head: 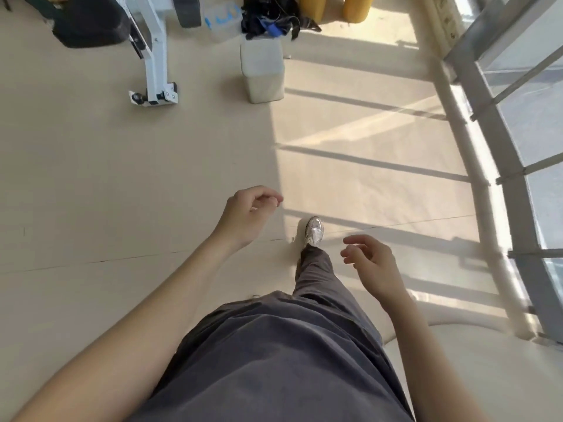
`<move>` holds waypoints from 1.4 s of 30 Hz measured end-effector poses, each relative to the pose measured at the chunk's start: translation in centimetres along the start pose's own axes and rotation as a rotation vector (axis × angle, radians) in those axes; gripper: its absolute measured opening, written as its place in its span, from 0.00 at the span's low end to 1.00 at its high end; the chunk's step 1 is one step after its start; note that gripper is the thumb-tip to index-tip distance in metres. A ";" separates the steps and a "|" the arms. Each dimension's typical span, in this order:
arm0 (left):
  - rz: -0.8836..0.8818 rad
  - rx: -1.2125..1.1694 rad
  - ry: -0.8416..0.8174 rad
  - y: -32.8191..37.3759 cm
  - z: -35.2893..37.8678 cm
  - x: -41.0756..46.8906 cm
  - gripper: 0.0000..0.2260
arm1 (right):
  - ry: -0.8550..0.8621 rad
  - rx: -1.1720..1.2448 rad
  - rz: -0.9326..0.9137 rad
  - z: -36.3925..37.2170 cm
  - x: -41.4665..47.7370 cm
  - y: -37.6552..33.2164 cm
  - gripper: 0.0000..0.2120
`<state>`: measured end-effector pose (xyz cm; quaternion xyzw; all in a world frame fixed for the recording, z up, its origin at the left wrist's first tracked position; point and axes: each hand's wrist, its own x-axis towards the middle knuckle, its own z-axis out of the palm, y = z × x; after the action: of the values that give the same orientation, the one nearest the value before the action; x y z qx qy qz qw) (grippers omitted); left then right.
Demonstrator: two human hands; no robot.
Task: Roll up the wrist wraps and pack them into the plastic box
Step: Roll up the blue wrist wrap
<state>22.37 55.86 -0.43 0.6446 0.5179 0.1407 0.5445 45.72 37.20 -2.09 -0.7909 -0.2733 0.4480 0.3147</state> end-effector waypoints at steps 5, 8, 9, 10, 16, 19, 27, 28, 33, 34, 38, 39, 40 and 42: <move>-0.046 0.086 -0.039 3.5 -0.8 11.9 0.09 | -0.049 -0.041 -0.045 -4.1 14.2 -6.2 0.09; -0.088 0.224 -0.057 3.7 -1.9 16.2 0.08 | -0.110 -0.088 -0.110 -5.6 21.5 -11.6 0.10; -0.112 0.242 -0.049 3.7 -2.4 17.4 0.08 | -0.131 -0.105 -0.131 -5.8 23.8 -13.6 0.10; -0.139 0.247 -0.035 3.7 -2.9 18.5 0.09 | -0.149 -0.118 -0.151 -5.8 26.1 -15.7 0.10; -0.240 0.174 0.073 5.1 -6.3 27.6 0.07 | -0.199 -0.096 -0.264 -4.1 38.5 -27.4 0.11; -0.230 0.142 0.084 6.0 -8.7 34.8 0.07 | -0.219 -0.111 -0.293 -2.5 44.8 -31.9 0.11; -0.181 0.066 0.010 12.0 -18.1 55.4 0.08 | -0.248 -0.280 -0.199 -1.7 58.9 -42.1 0.11; -0.172 0.068 0.005 13.1 -19.2 57.9 0.08 | -0.249 -0.306 -0.183 -2.0 60.3 -43.0 0.11; -0.104 0.073 0.055 18.7 -23.8 69.6 0.08 | -0.176 -0.312 -0.111 -3.3 66.6 -47.4 0.15; -0.094 0.067 0.067 19.6 -24.5 71.8 0.08 | -0.165 -0.296 -0.099 -3.3 68.3 -48.4 0.15; -0.077 0.052 0.108 22.5 -27.0 80.8 0.08 | -0.160 -0.245 -0.101 -3.2 76.9 -52.6 0.11; -0.084 0.056 0.107 23.0 -27.6 82.8 0.09 | -0.161 -0.245 -0.116 -3.2 79.4 -53.9 0.11; -0.095 0.069 0.097 23.5 -28.2 84.7 0.09 | -0.166 -0.247 -0.134 -3.3 81.8 -55.5 0.11; -0.132 0.127 0.059 24.1 -29.7 87.8 0.08 | -0.188 -0.258 -0.169 -3.3 86.7 -58.9 0.12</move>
<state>49.87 147.58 -2.67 0.6379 0.5829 0.0900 0.4951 78.73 136.70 -3.57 -0.7536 -0.4223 0.4530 0.2203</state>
